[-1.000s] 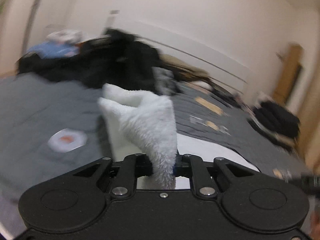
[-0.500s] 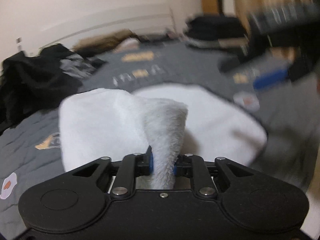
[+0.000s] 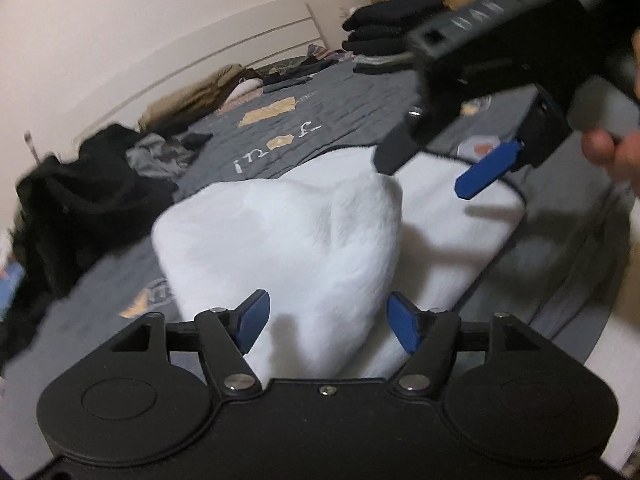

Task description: Fold clothes

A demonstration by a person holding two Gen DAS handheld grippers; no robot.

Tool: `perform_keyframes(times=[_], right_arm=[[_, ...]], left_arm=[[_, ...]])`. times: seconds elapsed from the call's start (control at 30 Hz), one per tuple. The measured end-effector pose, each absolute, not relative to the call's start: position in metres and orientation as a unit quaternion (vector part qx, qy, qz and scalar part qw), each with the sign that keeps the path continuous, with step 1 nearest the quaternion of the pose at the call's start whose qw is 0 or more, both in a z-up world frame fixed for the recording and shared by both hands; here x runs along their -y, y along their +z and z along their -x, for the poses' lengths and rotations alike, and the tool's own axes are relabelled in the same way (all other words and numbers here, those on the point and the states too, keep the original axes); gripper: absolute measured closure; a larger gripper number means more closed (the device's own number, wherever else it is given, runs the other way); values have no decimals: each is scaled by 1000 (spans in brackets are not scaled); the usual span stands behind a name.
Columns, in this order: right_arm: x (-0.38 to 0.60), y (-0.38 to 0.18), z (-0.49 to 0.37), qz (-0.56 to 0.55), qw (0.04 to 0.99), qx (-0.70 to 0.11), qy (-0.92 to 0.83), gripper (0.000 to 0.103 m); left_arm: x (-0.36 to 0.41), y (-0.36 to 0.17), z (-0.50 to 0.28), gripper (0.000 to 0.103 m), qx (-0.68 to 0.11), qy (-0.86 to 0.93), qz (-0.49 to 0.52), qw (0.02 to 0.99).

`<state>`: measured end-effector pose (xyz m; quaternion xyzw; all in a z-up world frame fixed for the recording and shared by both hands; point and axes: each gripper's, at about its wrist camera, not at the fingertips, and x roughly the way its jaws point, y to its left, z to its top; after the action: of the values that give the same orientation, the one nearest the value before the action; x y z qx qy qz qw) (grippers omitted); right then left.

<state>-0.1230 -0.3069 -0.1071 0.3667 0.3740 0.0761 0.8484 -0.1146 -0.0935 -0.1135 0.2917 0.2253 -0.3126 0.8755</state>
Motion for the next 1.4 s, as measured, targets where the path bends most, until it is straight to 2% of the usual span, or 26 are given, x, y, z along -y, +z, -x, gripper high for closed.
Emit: perform_keyframes(times=[0.73,0.83,0.9,0.97,1.17,1.3,1.4], right_arm=[[260,-124,89,-405,833,-368,84,21],[256,-129,87,-408,832,-366,85,33],[255,-131,87,-410,831,-366,86,64],[256,-132,87,-409,833,-363,79,84],[261,-124,90,-421,837,-340,86,88],[262,-113,95,-419,844,-322,96,90],[268,-103,101,-423,847,-306,99,90]], left_arm=[[77,-106,119,36,-224,-303,-289,880],[76,-108,120,36,-226,-302,-293,878],[75,-109,120,36,-226,-301,-298,877],[74,-110,121,36,-226,-299,-302,877],[75,-113,123,36,-210,-296,-319,875],[84,-114,130,36,-172,-292,-347,874],[90,-116,135,44,-154,-293,-369,868]])
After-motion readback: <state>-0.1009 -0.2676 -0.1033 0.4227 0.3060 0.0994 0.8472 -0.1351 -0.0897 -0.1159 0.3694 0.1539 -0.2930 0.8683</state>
